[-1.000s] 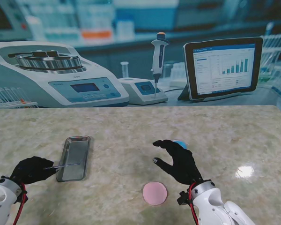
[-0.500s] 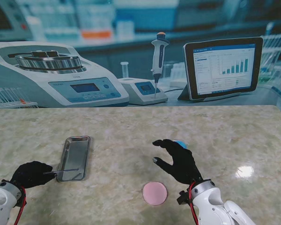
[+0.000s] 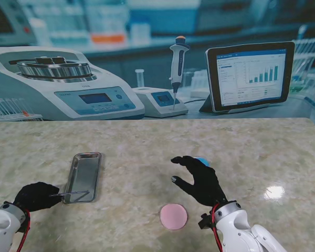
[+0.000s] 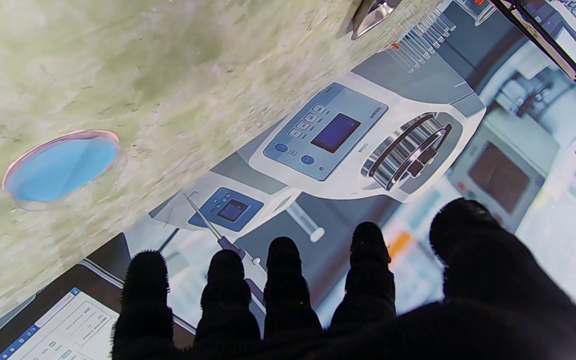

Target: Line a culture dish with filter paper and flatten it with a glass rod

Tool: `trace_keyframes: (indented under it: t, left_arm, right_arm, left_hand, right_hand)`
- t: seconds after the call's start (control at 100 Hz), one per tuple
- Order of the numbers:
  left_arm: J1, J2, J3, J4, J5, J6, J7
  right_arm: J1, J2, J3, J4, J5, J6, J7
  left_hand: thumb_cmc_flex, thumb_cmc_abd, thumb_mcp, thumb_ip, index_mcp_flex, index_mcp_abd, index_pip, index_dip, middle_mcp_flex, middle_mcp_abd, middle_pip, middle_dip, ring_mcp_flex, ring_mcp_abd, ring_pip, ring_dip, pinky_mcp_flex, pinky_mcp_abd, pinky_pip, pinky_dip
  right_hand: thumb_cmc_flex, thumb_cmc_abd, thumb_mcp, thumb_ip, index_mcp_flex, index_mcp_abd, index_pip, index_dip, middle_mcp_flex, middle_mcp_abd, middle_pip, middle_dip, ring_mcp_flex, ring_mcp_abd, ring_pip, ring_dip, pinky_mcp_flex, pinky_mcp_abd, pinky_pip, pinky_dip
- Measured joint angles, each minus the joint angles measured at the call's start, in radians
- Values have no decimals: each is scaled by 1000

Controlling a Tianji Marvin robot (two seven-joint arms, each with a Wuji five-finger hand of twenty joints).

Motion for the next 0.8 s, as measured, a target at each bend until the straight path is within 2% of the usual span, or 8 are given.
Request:
trace_keyframes:
  t: [0.18,0.23,0.45,0.48,0.68,0.71,0.8]
  left_arm:
    - [1,1,2,-1,8,15,-10]
    - [1,1,2,-3,9,20,-19]
    - [4,3,4,-10,21,28,-31]
    - [4,3,5,-10,21,29,-31]
    - [3,3,9,-12,21,39,-29]
    - [3,3,9,-13,21,41,-29]
    - [4,3,9,-14,24,48,-28]
  right_arm:
    - [0,0,1,0,1,-1,0]
    - [0,0,1,0,2,-1,0]
    - [0,0,2,0,6,-1,2]
    - [0,0,2,0,6,-1,2]
    - [0,0,2,0,8,-1,3]
    - [0,0,2,0,8,-1,4]
    - [0,0,2,0,8,-1,4]
  left_hand:
    - [1,0,-11,0,-78,-25,-66,-1,-101,-5,-77,-25,-100,-1,-85,0,-107,-6,-79,0]
    - [1,2,-16,1,-114,-26,-89,-11,-113,-5,-98,-33,-107,-1,-101,0,-117,-9,-90,0]
    - [1,2,-30,1,-159,-35,-136,-63,-165,1,-148,-52,-154,4,-141,0,-150,-26,-106,0]
    - [2,2,-31,-15,-164,-35,-137,-73,-165,3,-151,-53,-154,4,-149,0,-152,-26,-106,0]
    - [2,2,-41,-16,-174,-35,-141,-99,-176,4,-163,-63,-171,6,-159,0,-165,-30,-117,0]
    - [2,2,-42,-31,-179,-35,-149,-110,-188,4,-169,-63,-171,6,-166,0,-167,-30,-120,0]
    - [2,2,-66,-41,-222,-35,-166,-170,-227,12,-232,-83,-224,9,-216,0,-192,-43,-140,0]
  right_hand:
    - [0,0,0,0,0,0,9,0,0,0,0,0,0,0,0,0,0,0,9,0]
    - [0,0,0,0,0,0,9,0,0,0,2,0,0,0,0,0,0,0,10,0]
    - [0,0,0,0,0,0,9,0,0,0,4,0,0,0,0,0,0,1,11,0]
    - [0,0,0,0,0,0,9,0,0,0,4,0,0,0,0,0,0,1,11,0]
    - [0,0,0,0,0,0,10,0,0,0,11,0,0,0,0,0,0,1,11,0]
    - [0,0,0,0,0,0,10,0,0,0,11,0,0,0,0,0,0,1,11,0]
    - [-1,0,0,0,0,0,10,0,0,0,12,0,0,0,0,0,0,1,11,0]
